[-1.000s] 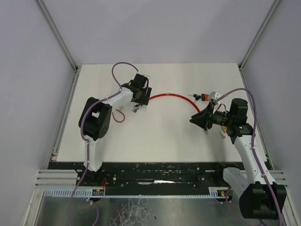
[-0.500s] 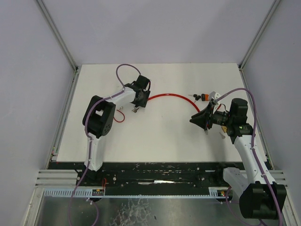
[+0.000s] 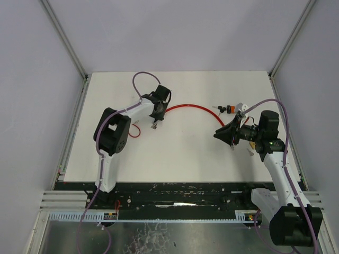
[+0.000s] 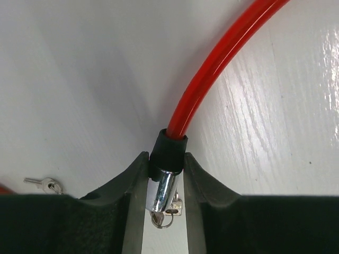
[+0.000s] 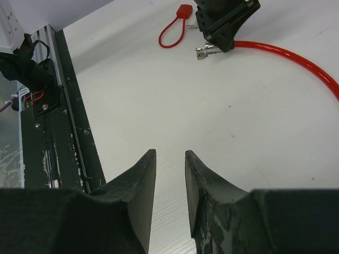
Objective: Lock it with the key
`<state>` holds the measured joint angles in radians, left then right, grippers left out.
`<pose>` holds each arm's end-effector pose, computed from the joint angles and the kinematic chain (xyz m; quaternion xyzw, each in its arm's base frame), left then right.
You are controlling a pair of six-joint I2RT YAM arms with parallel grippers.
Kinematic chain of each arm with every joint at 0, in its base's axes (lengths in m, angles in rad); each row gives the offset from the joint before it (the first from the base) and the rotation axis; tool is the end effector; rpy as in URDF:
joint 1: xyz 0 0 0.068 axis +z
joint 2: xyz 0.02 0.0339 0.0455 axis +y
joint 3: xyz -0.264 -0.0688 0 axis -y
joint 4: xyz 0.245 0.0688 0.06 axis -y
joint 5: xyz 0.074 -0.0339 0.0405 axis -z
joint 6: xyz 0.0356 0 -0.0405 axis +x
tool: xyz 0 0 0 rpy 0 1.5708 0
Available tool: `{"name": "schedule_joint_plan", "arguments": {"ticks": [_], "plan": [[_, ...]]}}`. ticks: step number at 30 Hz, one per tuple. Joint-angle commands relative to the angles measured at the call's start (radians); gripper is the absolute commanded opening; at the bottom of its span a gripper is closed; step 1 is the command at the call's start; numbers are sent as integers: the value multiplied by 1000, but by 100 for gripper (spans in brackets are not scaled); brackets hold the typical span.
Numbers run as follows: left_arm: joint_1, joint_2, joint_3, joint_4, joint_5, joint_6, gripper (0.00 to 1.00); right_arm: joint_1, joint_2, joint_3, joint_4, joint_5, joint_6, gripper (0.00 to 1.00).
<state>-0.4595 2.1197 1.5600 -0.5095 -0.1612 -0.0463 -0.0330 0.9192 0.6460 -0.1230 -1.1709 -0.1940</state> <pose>0.4056 -0.1943 0.1638 0.1785 0.9491 0.0136 0.2590 0.1940 0.0264 0.2812 -0.3610 0.6669 0.4047 0.5110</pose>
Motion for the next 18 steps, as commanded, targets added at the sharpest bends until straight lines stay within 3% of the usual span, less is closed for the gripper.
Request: {"name": "schedule_joint_plan", "arguments": {"ticks": [1, 5, 18], "plan": [[-23, -110, -35, 13, -27, -13, 5, -5, 0, 37, 14, -28, 4, 35], [-46, -228, -127, 56, -41, -45, 0, -7, -2, 37, 14, -31, 1, 35], [-115, -588, -585, 338, -18, -273, 0, -8, 6, 24, 22, -56, -10, 35]]}}
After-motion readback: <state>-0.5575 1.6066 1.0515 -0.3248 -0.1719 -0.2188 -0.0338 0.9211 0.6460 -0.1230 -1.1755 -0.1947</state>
